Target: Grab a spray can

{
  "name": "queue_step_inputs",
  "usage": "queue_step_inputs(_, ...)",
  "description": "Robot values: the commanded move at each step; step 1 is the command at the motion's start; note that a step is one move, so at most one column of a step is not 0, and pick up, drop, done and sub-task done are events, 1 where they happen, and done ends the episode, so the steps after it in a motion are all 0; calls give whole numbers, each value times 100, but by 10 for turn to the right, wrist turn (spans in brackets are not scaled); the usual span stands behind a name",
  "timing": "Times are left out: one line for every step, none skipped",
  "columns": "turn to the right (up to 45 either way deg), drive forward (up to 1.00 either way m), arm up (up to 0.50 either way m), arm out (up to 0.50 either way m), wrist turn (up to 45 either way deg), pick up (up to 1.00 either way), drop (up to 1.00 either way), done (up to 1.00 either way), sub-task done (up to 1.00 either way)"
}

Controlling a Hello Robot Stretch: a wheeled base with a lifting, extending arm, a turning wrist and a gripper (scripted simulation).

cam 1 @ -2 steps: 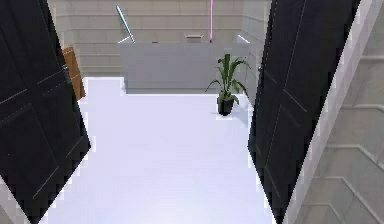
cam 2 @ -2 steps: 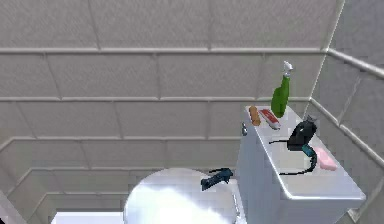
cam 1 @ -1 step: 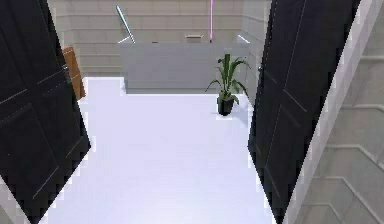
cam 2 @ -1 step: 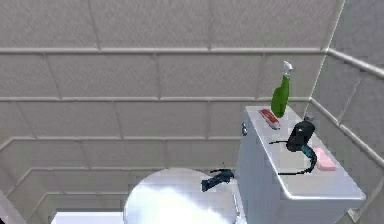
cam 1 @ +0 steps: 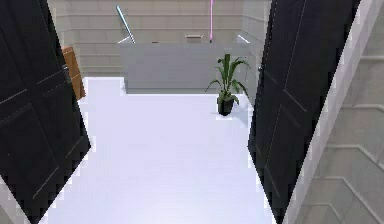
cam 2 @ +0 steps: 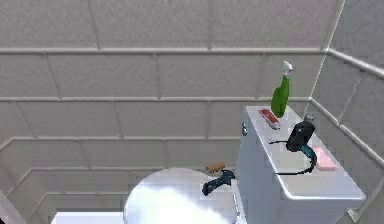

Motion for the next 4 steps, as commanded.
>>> queue_step_inputs(0, 0, 0, 38, 0, 0, 0, 0, 0)
queue_step_inputs(0, 0, 0, 0, 450, 0, 0, 0, 0)
queue_step_inputs(0, 0, 0, 0, 450, 0, 0, 0, 0)
queue_step_inputs(0, 0, 0, 0, 450, 0, 0, 0, 0)
